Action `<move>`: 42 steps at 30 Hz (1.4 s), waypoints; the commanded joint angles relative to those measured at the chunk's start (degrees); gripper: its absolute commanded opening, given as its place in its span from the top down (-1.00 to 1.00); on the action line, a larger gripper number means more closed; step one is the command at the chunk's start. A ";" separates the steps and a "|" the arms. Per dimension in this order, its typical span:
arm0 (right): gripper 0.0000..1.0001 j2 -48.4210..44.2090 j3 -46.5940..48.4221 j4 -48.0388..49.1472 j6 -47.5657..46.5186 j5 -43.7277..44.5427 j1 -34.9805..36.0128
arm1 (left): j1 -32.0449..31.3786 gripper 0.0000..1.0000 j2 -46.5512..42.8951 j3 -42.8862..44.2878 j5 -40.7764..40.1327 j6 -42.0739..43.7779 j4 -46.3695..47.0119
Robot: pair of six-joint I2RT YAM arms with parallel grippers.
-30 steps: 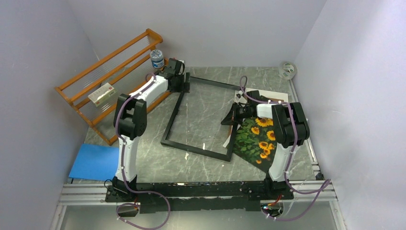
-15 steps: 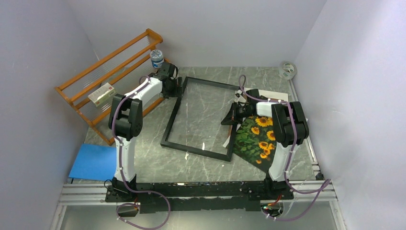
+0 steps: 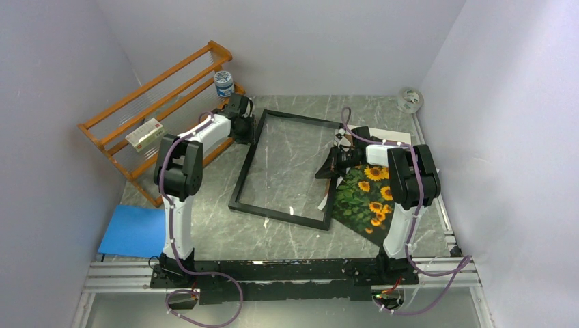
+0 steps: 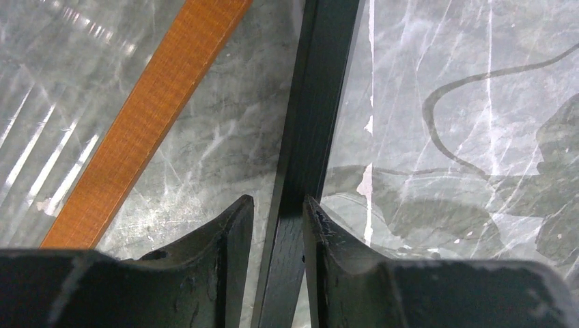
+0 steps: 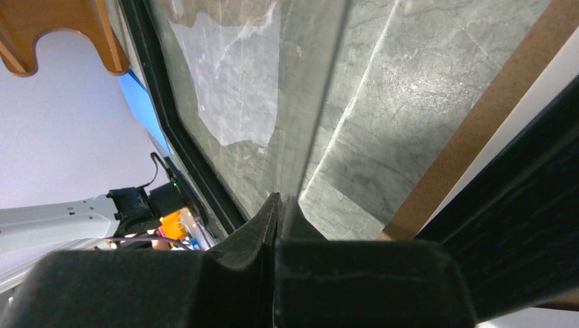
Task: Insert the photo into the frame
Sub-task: Place the photo frame item in the photo frame.
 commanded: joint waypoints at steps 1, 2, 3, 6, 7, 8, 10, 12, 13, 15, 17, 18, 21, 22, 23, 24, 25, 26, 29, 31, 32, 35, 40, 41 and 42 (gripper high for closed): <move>1.00 -0.75 0.30 0.43 1.86 -4.16 0.74 | 0.02 0.26 -0.93 -2.37 0.78 0.51 -0.49; 1.00 -0.90 -0.18 1.57 2.67 -4.16 0.80 | 0.02 0.26 -1.05 -2.54 0.96 0.43 -0.49; 1.00 -0.82 -0.50 2.50 3.65 -4.23 0.91 | 0.02 0.27 -1.19 -2.78 1.17 0.30 -0.34; 1.00 -0.48 -1.27 5.00 5.97 -3.09 1.97 | 0.02 0.33 -1.42 -3.34 2.04 -0.04 0.36; 1.00 -0.48 -1.63 6.15 7.04 -2.73 2.42 | 0.02 0.36 -1.36 -3.39 2.27 -0.11 0.38; 1.00 -0.48 -1.97 7.23 8.38 -2.39 2.79 | 0.02 0.39 -1.34 -3.39 2.57 -0.25 0.30; 1.00 -0.79 -2.61 9.11 10.27 -1.20 3.47 | 0.04 0.44 -1.30 -3.56 2.86 -0.44 0.33; 1.00 -1.44 -3.60 11.01 12.07 0.04 3.74 | 0.03 0.47 -1.34 -3.74 2.81 -0.64 0.35; 1.00 -1.71 -3.97 11.59 12.76 0.51 3.80 | 0.02 0.48 -1.29 -3.75 2.80 -0.79 0.34; 1.00 -2.76 -5.06 12.75 14.02 1.92 3.78 | 0.03 0.49 -1.30 -3.67 2.71 -1.06 0.22; 1.00 -4.19 -6.76 14.24 15.08 3.64 3.75 | 0.02 0.51 -1.19 -3.59 2.71 -1.46 0.17; 1.00 -4.74 -7.29 14.62 15.41 4.35 3.75 | 0.02 0.51 -1.12 -3.53 2.75 -1.71 0.14; 1.00 -5.36 -8.52 15.45 16.17 5.52 3.75 | 0.02 0.54 -0.92 -3.50 3.00 -2.43 0.17; 1.00 -5.66 -9.11 16.24 16.59 5.86 3.78 | 0.02 0.55 -0.78 -3.42 2.99 -2.56 0.01; 1.00 -5.88 -9.46 16.72 16.97 6.28 3.83 | 0.02 0.55 -0.69 -3.35 2.69 -2.72 -0.13; 1.00 -5.94 -9.57 16.94 17.04 6.42 3.88 | 0.05 0.56 -0.64 -3.31 2.66 -3.04 -0.36; 1.00 -5.91 -9.74 17.02 17.15 6.59 3.94 | 0.03 0.57 -0.56 -3.31 2.58 -3.13 -0.44; 1.00 -6.18 -10.29 17.50 17.65 7.28 3.98 | 0.03 0.58 -0.58 -3.31 2.20 -3.19 -0.51; 1.00 -7.54 -11.70 18.70 18.73 8.83 3.94 | 0.03 0.59 -0.19 -2.86 1.33 -3.87 -1.25; 1.00 -7.69 -12.38 19.60 19.51 8.88 4.01 | 0.03 0.60 0.25 -2.55 1.14 -4.25 -1.91; 1.00 -7.98 -12.74 19.79 19.95 9.40 3.99 | 0.03 0.60 0.42 -2.40 0.98 -4.32 -1.98; 1.00 -8.70 -13.52 20.91 20.44 9.99 3.99 | 0.02 0.60 0.76 -2.26 1.22 -4.64 -2.21; 1.00 -8.77 -14.22 22.07 21.40 10.24 4.11 | 0.02 0.60 0.95 -2.34 1.40 -4.81 -2.19; 1.00 -9.00 -14.56 22.73 21.68 10.22 4.16 | 0.04 0.60 0.95 -2.41 1.31 -4.88 -2.14; 1.00 -9.19 -14.73 22.86 21.82 10.31 4.11 | 0.03 0.60 0.95 -2.39 1.29 -4.90 -2.12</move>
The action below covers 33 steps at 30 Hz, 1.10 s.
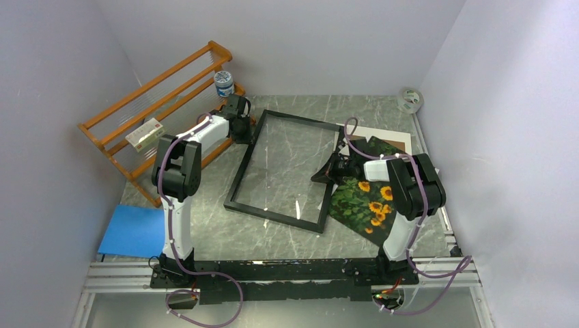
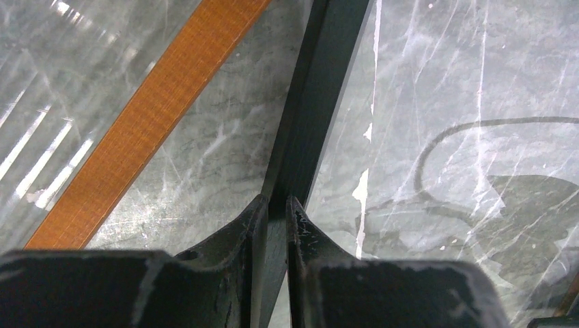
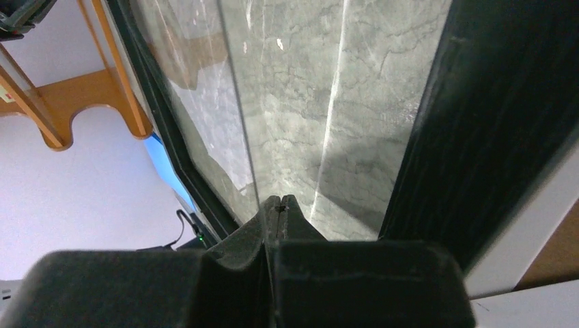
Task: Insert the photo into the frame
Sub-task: Place the photo frame item in the photo frame.
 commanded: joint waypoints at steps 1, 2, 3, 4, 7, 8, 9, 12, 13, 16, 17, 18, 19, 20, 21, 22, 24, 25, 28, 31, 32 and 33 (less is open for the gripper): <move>1.00 -3.04 -1.40 2.56 1.53 1.86 0.36 | -0.57 0.60 2.07 -0.16 0.24 -0.68 -4.50; 1.00 -3.49 -1.78 2.99 1.64 2.16 0.37 | -0.52 0.60 2.23 -0.01 0.29 -0.80 -4.61; 1.00 -3.84 -1.97 3.09 1.74 2.23 0.36 | -0.56 0.60 2.30 0.09 0.32 -0.78 -4.71; 1.00 -4.20 -2.17 2.93 1.82 2.81 0.42 | -0.56 0.60 2.39 0.18 0.19 -0.94 -4.79; 1.00 -5.21 -3.06 3.86 2.15 3.57 0.46 | -0.57 0.60 2.51 0.20 -0.02 -1.04 -4.72; 1.00 -5.79 -3.60 4.74 2.35 3.71 0.57 | -0.57 0.60 2.52 0.12 -0.02 -1.04 -4.72; 1.00 -6.00 -3.68 5.02 2.40 3.71 0.54 | -0.57 0.60 2.52 0.06 -0.02 -1.04 -4.64; 1.00 -6.80 -4.56 6.32 2.66 3.76 0.63 | -0.57 0.60 2.52 -0.07 -0.33 -1.06 -4.81; 1.00 -6.39 -4.35 6.11 2.52 3.24 0.61 | -0.57 0.60 2.46 -0.13 -0.18 -0.99 -4.69; 1.00 -4.82 -3.77 7.32 2.59 1.20 0.89 | -0.57 0.60 2.26 -0.50 0.37 -0.82 -4.12; 1.00 -4.27 -3.58 7.76 2.66 0.51 1.01 | -0.57 0.59 2.26 -0.46 0.55 -0.80 -4.17; 1.00 -3.79 -3.23 7.94 2.63 -0.18 1.12 | -0.57 0.58 2.22 -0.42 0.60 -0.71 -4.19; 1.00 -3.27 -2.80 8.14 2.58 -0.82 1.34 | -0.57 0.57 2.25 -0.41 0.67 -0.69 -4.19; 1.00 -2.96 -2.44 8.09 2.39 -1.32 1.52 | -0.57 0.57 2.26 -0.46 0.79 -0.56 -4.12; 1.00 -2.57 -2.13 8.25 2.26 -1.78 1.71 | -0.54 0.56 2.26 -0.46 0.97 -0.47 -4.03; 1.00 -2.05 -1.87 8.77 2.19 -2.36 1.77 | -0.56 0.56 2.26 -0.50 1.17 -0.38 -3.94; 1.00 -1.22 -1.60 9.94 2.07 -3.60 1.77 | -0.55 0.55 2.28 -0.46 1.45 -0.26 -3.88; 0.99 -0.95 -1.55 10.63 2.06 -4.01 1.78 | -0.56 0.55 2.26 -0.50 1.55 -0.25 -3.85; 0.90 -0.33 -1.80 14.06 2.66 -6.11 1.77 | -0.57 0.55 2.17 -0.59 1.71 -0.17 -3.84; 0.81 -0.44 -2.73 18.41 4.03 -7.58 1.77 | -0.57 0.55 2.08 -0.59 1.82 -0.07 -3.89; 0.76 -0.71 -3.16 20.00 4.68 -7.92 1.81 | -0.57 0.54 2.08 -0.55 1.82 -0.07 -3.92; 0.70 -1.08 -3.61 21.40 5.26 -8.13 1.77 | -0.57 0.53 2.08 -0.59 1.82 -0.07 -4.06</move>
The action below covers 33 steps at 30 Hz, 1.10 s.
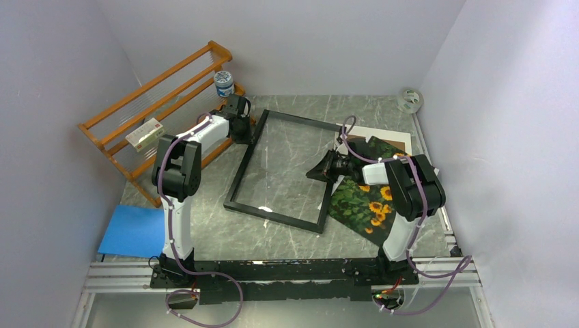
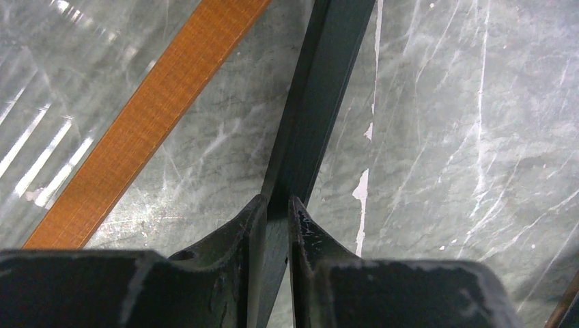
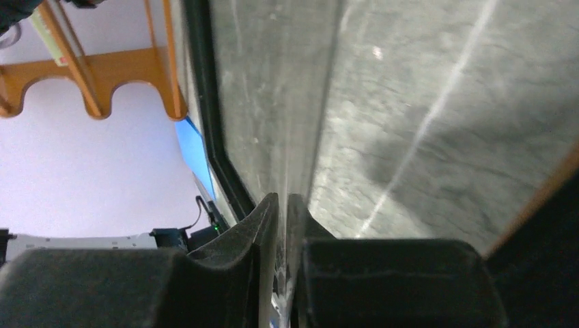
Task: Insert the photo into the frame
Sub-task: Place the photo frame item in the photo frame.
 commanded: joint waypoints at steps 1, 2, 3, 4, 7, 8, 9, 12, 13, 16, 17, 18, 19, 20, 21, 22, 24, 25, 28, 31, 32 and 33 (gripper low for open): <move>0.68 -1.19 -0.73 10.50 2.62 -4.38 0.70 | -0.57 0.51 1.99 -0.68 1.89 0.13 -3.95; 0.69 -1.68 -0.88 11.17 3.09 -4.55 0.74 | -0.57 0.49 1.91 -0.56 1.87 0.08 -4.11; 0.77 -2.36 -0.79 11.23 3.26 -4.54 0.70 | -0.57 0.46 1.75 -0.40 1.66 0.18 -4.32; 0.87 -3.20 -0.44 10.58 3.36 -4.45 0.70 | -0.57 0.43 1.65 -0.23 1.40 0.19 -4.65; 1.00 -6.57 0.99 8.65 3.27 -4.49 0.70 | -0.57 0.30 0.22 0.34 0.18 0.27 -5.22; 1.00 -7.31 1.77 7.74 3.10 -4.61 0.70 | -0.52 0.26 -0.45 0.48 -0.42 0.19 -5.30; 1.00 -8.07 2.60 6.88 2.99 -4.61 0.70 | -0.48 0.21 -1.13 0.77 -0.95 0.08 -5.50; 1.00 -9.86 5.02 4.50 2.75 -4.82 0.70 | -0.35 0.10 -3.94 1.48 -2.04 -0.15 -5.70; 1.00 -10.30 5.82 3.83 2.83 -4.91 0.70 | -0.31 0.07 -4.91 1.70 -2.06 -0.33 -5.86; 1.00 -12.19 7.64 3.24 3.97 -5.53 0.85 | -0.30 0.02 -7.96 2.18 -4.45 -0.62 -6.53; 1.00 -12.75 8.51 2.48 4.09 -5.57 0.94 | -0.30 0.01 -9.01 2.25 -5.54 -0.74 -6.95; 1.00 -13.21 10.10 1.12 3.93 -5.58 1.14 | -0.30 0.01 -10.30 2.18 -6.98 -0.96 -7.19; 1.00 -13.67 11.03 -0.15 3.80 -5.44 1.40 | -0.30 0.01 -11.54 2.26 -8.82 -1.32 -7.74; 1.00 -14.17 12.67 -1.23 3.64 -5.22 1.72 | -0.20 0.02 -12.61 2.34 -10.97 -1.62 -8.53; 1.00 -14.38 14.10 -2.59 3.34 -4.90 2.10 | -0.21 0.02 -13.68 2.39 -13.17 -1.84 -9.19; 1.00 -14.53 15.28 -3.84 3.28 -4.66 2.50 | -0.21 0.01 -14.77 2.35 -15.24 -1.98 -9.89; 1.00 -14.80 16.94 -3.80 4.12 -4.79 3.22 | -0.09 -0.01 -16.98 2.00 -18.35 -1.88 -10.46; 1.00 -14.90 17.74 -3.88 4.52 -4.65 3.55 | 0.02 -0.03 -17.90 1.89 -19.43 -1.84 -10.76; 1.00 -14.54 20.46 -4.58 4.68 -4.89 4.69 | 0.59 -0.08 -19.89 2.11 -21.59 -1.88 -12.20; 1.00 -13.12 22.85 -5.35 3.90 -5.44 5.74 | 1.28 -0.15 -21.65 1.67 -22.63 -2.41 -12.50; 1.00 -12.64 23.39 -5.81 3.44 -5.30 6.07 | 1.54 -0.20 -22.11 1.30 -22.66 -2.58 -12.27; 1.00 -12.21 23.41 -5.66 3.34 -5.17 6.37 | 1.80 -0.25 -22.48 1.01 -22.40 -2.81 -12.22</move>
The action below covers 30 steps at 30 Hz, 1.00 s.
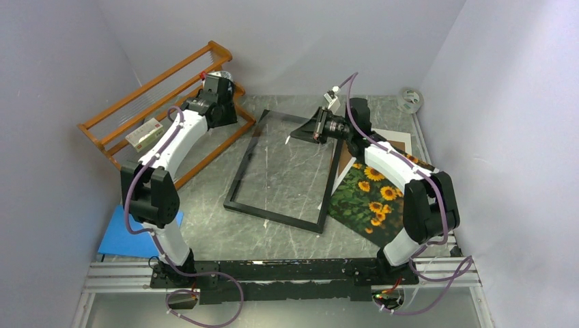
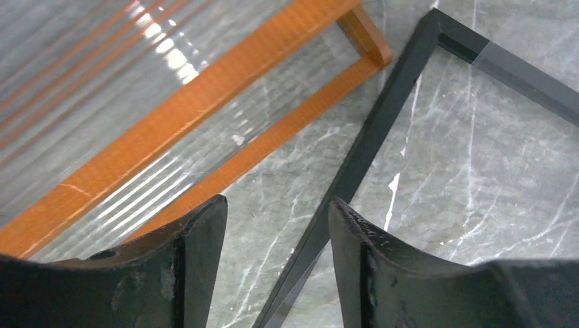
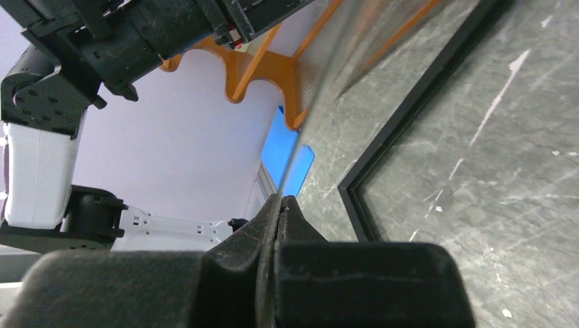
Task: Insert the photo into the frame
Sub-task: Place the photo frame item in the photo frame.
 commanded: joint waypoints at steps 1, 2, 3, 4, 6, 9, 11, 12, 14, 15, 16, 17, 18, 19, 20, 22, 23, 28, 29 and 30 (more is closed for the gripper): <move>1.00 0.75 3.44 0.67 -0.89 -1.33 1.23 | 1.26 -0.29 -3.00 0.25 -2.80 -1.63 -1.14; 1.00 1.22 2.92 0.77 -1.10 -1.18 1.32 | 1.50 -0.34 -3.12 0.00 -2.13 -1.81 -1.19; 1.00 1.57 2.18 0.86 -1.63 -0.89 1.41 | 1.79 -0.38 -3.08 -0.29 -0.99 -2.02 -1.26; 1.00 2.13 1.19 0.76 -2.33 -0.45 1.36 | 1.94 -0.41 -3.08 -0.56 0.36 -2.11 -1.11; 1.00 3.60 -1.37 1.44 -2.71 -0.14 1.21 | 2.18 -0.47 -2.88 -1.71 3.43 -2.31 -0.52; 1.00 5.67 -6.68 6.32 -0.84 0.54 0.69 | 2.20 -0.57 -2.39 -3.63 9.00 -1.87 1.32; 1.00 7.36 -8.83 6.76 -1.12 1.27 0.47 | 2.19 -0.63 -1.76 -5.02 12.61 -1.45 2.65; 1.00 8.07 -10.03 8.07 -0.68 1.54 0.30 | 2.19 -0.64 -1.32 -5.55 14.05 -1.10 3.43; 1.00 9.50 -11.94 10.58 0.65 1.52 -0.38 | 2.19 -0.69 -0.05 -6.25 16.30 -0.29 4.29; 1.00 10.17 -12.60 11.38 0.96 1.57 -0.80 | 2.19 -0.70 0.80 -6.38 17.42 0.04 4.28; 1.00 10.69 -13.12 11.57 0.97 1.69 -1.18 | 2.19 -0.72 1.74 -6.45 18.42 0.45 4.34; 1.00 11.08 -13.55 11.39 0.75 1.80 -1.60 | 2.19 -0.74 2.65 -6.35 19.12 0.71 4.13; 1.00 11.29 -13.95 11.22 0.34 2.00 -2.10 | 2.19 -0.75 3.71 -6.14 19.56 0.93 3.81; 1.00 11.47 -14.32 11.02 -0.02 2.21 -2.38 | 2.20 -0.75 4.73 -5.95 20.40 1.32 3.75; 1.00 11.69 -14.59 10.76 -0.37 2.27 -2.70 | 2.19 -0.75 5.70 -5.89 20.84 1.70 3.93; 1.00 11.90 -15.38 10.73 -0.58 2.46 -3.14 | 2.19 -0.76 7.27 -5.84 21.38 2.06 4.46; 1.00 11.86 -15.79 10.93 -0.56 2.50 -3.34 | 2.19 -0.76 8.10 -5.69 21.48 2.27 4.60; 1.00 11.52 -17.53 10.48 -1.31 2.95 -3.51 | 2.19 -0.75 12.08 -4.73 23.40 3.41 5.70; 1.00 11.62 -17.69 10.23 -1.49 2.87 -3.54 | 2.19 -0.74 12.85 -4.41 23.81 3.65 5.68; 1.00 11.64 -17.92 10.31 -1.60 2.84 -3.62 | 2.20 -0.74 13.54 -4.13 24.17 3.84 5.76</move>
